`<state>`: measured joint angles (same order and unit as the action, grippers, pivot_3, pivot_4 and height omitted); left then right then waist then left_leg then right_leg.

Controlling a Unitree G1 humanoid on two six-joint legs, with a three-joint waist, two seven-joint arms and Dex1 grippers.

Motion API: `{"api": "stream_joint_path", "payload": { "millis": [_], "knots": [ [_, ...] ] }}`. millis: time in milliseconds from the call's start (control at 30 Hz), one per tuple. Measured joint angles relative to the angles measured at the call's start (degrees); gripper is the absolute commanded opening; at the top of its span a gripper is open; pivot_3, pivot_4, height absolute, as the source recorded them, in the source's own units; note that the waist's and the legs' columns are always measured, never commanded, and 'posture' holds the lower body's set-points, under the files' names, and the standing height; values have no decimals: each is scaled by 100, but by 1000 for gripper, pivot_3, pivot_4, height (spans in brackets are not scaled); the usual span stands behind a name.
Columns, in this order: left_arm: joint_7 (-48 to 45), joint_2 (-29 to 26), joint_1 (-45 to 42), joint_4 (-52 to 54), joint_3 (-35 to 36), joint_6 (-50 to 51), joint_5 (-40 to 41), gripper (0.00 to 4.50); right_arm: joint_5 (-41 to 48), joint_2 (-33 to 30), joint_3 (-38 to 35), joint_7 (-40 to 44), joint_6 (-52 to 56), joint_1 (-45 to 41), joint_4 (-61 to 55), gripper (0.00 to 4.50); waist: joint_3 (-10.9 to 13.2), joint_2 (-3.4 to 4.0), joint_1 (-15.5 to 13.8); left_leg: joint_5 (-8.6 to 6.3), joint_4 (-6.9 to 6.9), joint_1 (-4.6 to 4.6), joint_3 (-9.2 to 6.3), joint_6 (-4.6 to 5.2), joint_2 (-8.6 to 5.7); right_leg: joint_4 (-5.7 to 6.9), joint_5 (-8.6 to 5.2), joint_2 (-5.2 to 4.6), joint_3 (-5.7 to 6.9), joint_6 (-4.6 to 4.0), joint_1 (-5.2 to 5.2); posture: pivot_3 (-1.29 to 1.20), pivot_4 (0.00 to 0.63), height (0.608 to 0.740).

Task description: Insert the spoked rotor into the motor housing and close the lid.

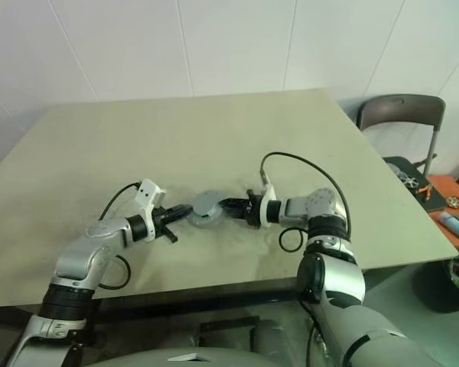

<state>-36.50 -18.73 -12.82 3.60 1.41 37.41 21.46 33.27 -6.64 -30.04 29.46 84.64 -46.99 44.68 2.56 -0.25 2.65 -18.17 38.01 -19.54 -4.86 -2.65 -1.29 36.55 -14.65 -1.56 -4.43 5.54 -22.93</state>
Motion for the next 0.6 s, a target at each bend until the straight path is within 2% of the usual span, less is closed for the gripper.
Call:
{"api": "stream_joint_path", "payload": {
  "millis": [100, 267, 333, 433, 600],
  "knots": [
    [634, 472, 34, 321, 541, 565, 518, 0, 143, 34, -85, 1, 89, -1, -3, 1314, 0, -1, 4, -3, -3, -12, 0, 4, 3, -6, 0, -1, -2, 0, -11, 0, 0, 740],
    [1071, 743, -275, 369, 2087, 2022, 2567, 0, 218, 41, -122, -2, 148, -5, -18, 1314, -1, -2, 11, -2, 5, -52, -2, 4, 5, 1, 1, -2, -1, 1, -51, 0, 0, 740],
    [1208, 738, -266, 357, 2440, 2107, 2907, 0, 259, 34, -125, -2, 198, -25, -79, 1314, -1, -1, 20, -2, 4, -56, -1, 4, 3, -2, 2, -3, -2, 1, -55, 0, 0, 740],
    [1345, 679, -68, 347, 2705, 2110, 3152, 581, 344, -18, -128, 2, 286, -110, -199, 1314, -1, -1, 23, -2, 3, -65, -1, 2, 0, -6, 2, -4, -1, 0, -61, 0, 0, 740],
    [1518, 685, 335, 320, 2940, 2233, 3688, 2174, 498, -254, -81, 88, 532, -212, -529, 1314, -1, -1, -9, -2, 3, -76, -3, 2, -1, -17, 2, -6, 3, 0, -64, 0, 0, 740]
  ]
}}
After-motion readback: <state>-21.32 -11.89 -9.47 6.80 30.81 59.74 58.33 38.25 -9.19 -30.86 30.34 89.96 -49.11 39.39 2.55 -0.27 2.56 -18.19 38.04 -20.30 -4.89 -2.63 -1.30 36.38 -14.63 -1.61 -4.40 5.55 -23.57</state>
